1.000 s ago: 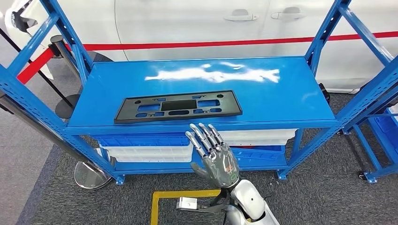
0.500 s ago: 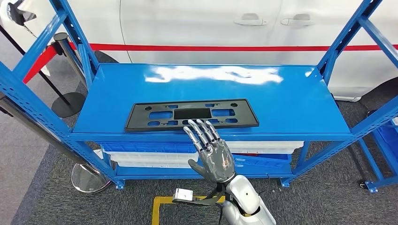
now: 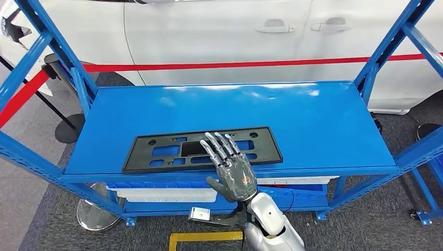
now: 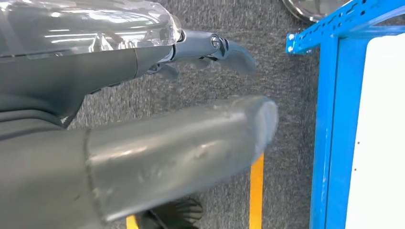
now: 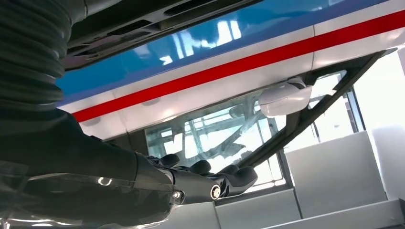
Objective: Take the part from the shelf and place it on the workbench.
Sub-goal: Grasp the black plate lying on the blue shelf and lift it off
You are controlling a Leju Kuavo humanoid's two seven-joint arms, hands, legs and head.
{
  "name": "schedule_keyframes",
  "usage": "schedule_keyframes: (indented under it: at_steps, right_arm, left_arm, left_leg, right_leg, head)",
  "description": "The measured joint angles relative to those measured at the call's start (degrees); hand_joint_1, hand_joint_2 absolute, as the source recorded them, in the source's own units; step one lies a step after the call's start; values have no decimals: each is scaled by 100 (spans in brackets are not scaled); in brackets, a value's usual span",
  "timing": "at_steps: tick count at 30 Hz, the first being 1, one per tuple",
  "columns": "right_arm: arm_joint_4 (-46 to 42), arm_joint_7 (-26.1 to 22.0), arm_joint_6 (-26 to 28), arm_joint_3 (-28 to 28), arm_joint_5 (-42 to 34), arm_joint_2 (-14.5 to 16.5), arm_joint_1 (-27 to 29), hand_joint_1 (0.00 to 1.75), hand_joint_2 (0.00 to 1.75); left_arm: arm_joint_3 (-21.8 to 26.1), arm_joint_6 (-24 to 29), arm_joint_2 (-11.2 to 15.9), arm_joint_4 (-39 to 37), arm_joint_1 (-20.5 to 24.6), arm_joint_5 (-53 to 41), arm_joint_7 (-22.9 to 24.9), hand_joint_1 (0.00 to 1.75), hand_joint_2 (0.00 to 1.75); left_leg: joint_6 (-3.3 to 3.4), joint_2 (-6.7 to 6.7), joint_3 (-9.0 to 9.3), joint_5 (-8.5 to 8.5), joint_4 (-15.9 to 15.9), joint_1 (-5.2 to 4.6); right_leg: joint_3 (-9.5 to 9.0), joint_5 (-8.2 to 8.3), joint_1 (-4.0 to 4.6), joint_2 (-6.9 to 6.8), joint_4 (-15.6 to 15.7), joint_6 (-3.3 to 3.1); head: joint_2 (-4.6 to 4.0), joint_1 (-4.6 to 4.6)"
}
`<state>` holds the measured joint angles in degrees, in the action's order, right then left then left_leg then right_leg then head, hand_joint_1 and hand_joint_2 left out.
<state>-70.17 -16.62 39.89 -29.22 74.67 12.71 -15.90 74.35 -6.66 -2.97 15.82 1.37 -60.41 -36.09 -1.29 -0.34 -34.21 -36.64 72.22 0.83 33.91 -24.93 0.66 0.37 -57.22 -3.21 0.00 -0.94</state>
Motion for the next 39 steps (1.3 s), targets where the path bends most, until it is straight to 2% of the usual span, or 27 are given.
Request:
schedule_keyframes:
  at_steps: [1, 2, 4, 5, 6, 9, 11, 13, 14, 15, 16, 17, 18, 19, 21, 22, 24, 26, 27, 30, 31, 32, 33, 34, 36, 37, 39]
  right_arm:
    - [22, 34, 0, -22, 7, -7, -1, 0, 175]
    - [43, 78, 0, -49, 22, -15, -5, 0, 175]
    - [99, 222, 0, -130, 70, -39, -45, 0, 175]
    - [139, 306, 0, -189, 92, -60, -81, 0, 175]
    - [181, 387, 1, -252, 109, -85, -122, 0, 175]
    - [274, 507, 3, -404, 143, -165, -212, 0, 175]
    - [314, 537, 5, -472, 151, -208, -261, 0, 175]
    - [349, 565, 7, -531, 114, -255, -304, 0, 175]
    - [367, 573, 7, -561, 81, -282, -314, 0, 175]
    - [385, 575, 7, -590, 43, -311, -316, 0, 175]
    - [404, 576, 7, -619, 6, -338, -315, 0, 175]
    - [420, 576, 7, -644, -24, -357, -314, 0, 175]
    - [430, 575, 7, -663, -47, -368, -317, 0, 175]
    - [436, 575, 7, -680, -65, -373, -322, 0, 175]
    - [439, 573, 7, -712, -95, -375, -343, 0, 175]
    - [442, 573, 8, -730, -112, -376, -353, 0, 175]
    - [453, 573, 9, -761, -138, -380, -364, 0, 175]
    - [466, 572, 9, -781, -145, -381, -368, 0, 175]
    - [470, 571, 9, -790, -145, -381, -371, 0, 175]
    - [502, 571, 7, -815, -145, -386, -372, 0, 175]
    - [517, 571, 7, -823, -145, -388, -371, 0, 175]
    - [531, 571, 7, -829, -145, -389, -370, 0, 175]
    - [539, 571, 7, -832, -145, -390, -370, 0, 175]
    - [544, 571, 7, -833, -145, -390, -372, 0, 175]
    - [546, 572, 5, -834, -146, -391, -378, 0, 175]
    - [549, 574, 1, -836, -148, -391, -383, 0, 175]
    - [568, 591, -23, -847, -156, -392, -406, 0, 175]
  left_arm:
    - [1, 12, 5, 0, -7, -9, 1, 0, 0]
    - [2, 26, 8, 0, -11, -23, 2, 0, 0]
    - [3, 57, 12, -1, -18, -73, -2, 0, 0]
    - [3, 72, 13, -1, -21, -103, -7, 0, 0]
    - [4, 85, 19, -1, -20, -131, -11, 0, 0]
    - [5, 107, 32, -1, -25, -184, -19, 0, 0]
    - [4, 97, 33, -1, -23, -216, -26, 0, 0]
    - [3, 48, 37, 0, -10, -251, -37, 0, 0]
    - [3, 18, 38, 0, -8, -269, -43, 0, 0]
    - [3, -8, 39, 0, -9, -287, -46, 0, 0]
    - [3, -25, 39, 0, -10, -300, -51, 0, 0]
    - [3, -40, 39, 0, -11, -312, -58, 0, 0]
    - [3, -49, 38, 0, -12, -317, -68, 0, 0]
    - [3, -55, 38, 0, -11, -316, -83, 0, 0]
    - [4, -61, 35, 0, -11, -314, -114, 0, 0]
    - [4, -62, 34, 0, -11, -313, -127, 0, 0]
    - [5, -62, 35, 0, -11, -313, -136, 0, 0]
    - [5, -68, 38, 0, -11, -313, -139, 0, 0]
    - [5, -71, 40, 0, -11, -313, -141, 0, 0]
    - [5, -73, 45, 0, -19, -311, -143, 0, 0]
    - [5, -73, 46, 0, -26, -311, -143, 0, 0]
    - [5, -73, 46, 0, -32, -312, -142, 0, 0]
    - [5, -73, 46, 0, -35, -313, -142, 0, 0]
    - [5, -73, 48, 0, -35, -313, -143, 0, 0]
    - [5, -68, 50, 0, -26, -312, -145, 0, 0]
    - [5, -60, 50, 0, -23, -311, -146, 0, 0]
    - [5, -42, 47, 0, -23, -312, -149, 0, 0]
  left_leg:
    - [-27, 1, -125, -31, 22, 20]
    - [-54, 2, -172, 93, -130, 40]
    - [-109, 6, -113, 695, -759, 84]
    - [-110, 9, -90, 929, -1048, 87]
    - [-74, 9, -84, 1098, -1221, 81]
    - [104, 3, -119, 1192, -1278, 55]
    - [164, 7, -98, 1215, -1305, 69]
    - [203, 11, -80, 1218, -1320, 68]
    - [215, 13, -82, 1213, -1320, 62]
    - [221, 14, -83, 1210, -1319, 56]
    - [228, 12, -84, 1204, -1319, 51]
    - [232, 10, -84, 1199, -1319, 47]
    - [235, 7, -80, 1194, -1319, 44]
    - [238, 3, -74, 1190, -1319, 40]
    - [212, 1, -71, 1189, -1312, 19]
    - [187, 1, -73, 1191, -1311, 13]
    - [118, 1, -69, 1207, -1325, 13]
    - [57, 4, -107, 1117, -1220, 26]
    - [34, 5, -180, 980, -1032, 32]
    - [-25, 7, -589, 432, -6, 43]
    - [-42, 9, -659, 375, 198, 45]
    - [-53, 10, -627, 432, 188, 48]
    - [-57, 12, -491, 583, -45, 52]
    - [-55, 13, -287, 771, -421, 56]
    - [-18, 8, 49, 973, -1075, 44]
    - [12, 3, 118, 993, -1229, 33]
    - [88, -4, 114, 987, -1276, 19]
  right_leg:
    - [-63, -53, -12, 7, -2, 16]
    - [-133, -108, -28, 14, -8, 39]
    - [-256, -230, -62, 21, -38, 103]
    - [-284, -279, -69, 27, -61, 138]
    - [-283, -313, -68, 33, -82, 172]
    - [-249, -358, -55, 41, -105, 245]
    - [-201, -497, -68, 27, -259, 294]
    - [47, -813, -90, 9, -803, 346]
    - [239, -979, -96, 3, -1179, 363]
    - [407, -1077, -102, 1, -1488, 374]
    - [505, -1074, -103, -1, -1641, 375]
    - [505, -964, -102, -2, -1593, 365]
    - [409, -784, -99, -3, -1364, 345]
    - [237, -572, -93, -3, -1000, 311]
    - [-68, -339, -61, -14, -354, 256]
    - [-150, -300, -43, -16, -172, 241]
    - [-166, -286, -31, -11, -101, 226]
    - [-179, -234, -57, -18, -52, 176]
    - [-186, -209, -74, -26, -25, 149]
    - [-172, -194, -73, -44, -22, 117]
    - [-168, -194, -71, -46, -29, 117]
    - [-165, -195, -71, -45, -38, 119]
    - [-166, -201, -74, -43, -52, 125]
    - [-166, -212, -78, -40, -74, 138]
    - [-142, -244, -62, -33, -133, 187]
    - [-124, -251, -52, -30, -156, 212]
    - [-97, -244, -41, -26, -166, 258]
  head:
    - [0, 0]
    - [0, 0]
    - [0, 1]
    - [-1, -4]
    - [-1, -9]
    - [0, -7]
    - [0, 13]
    - [0, 41]
    - [0, 54]
    - [0, 55]
    - [0, 56]
    - [0, 57]
    - [0, 58]
    - [0, 58]
    - [0, 55]
    - [0, 54]
    - [0, 56]
    - [0, 52]
    - [0, 44]
    - [0, 22]
    - [0, 22]
    - [0, 21]
    - [0, 20]
    - [0, 18]
    - [0, 14]
    - [0, 14]
    - [0, 19]
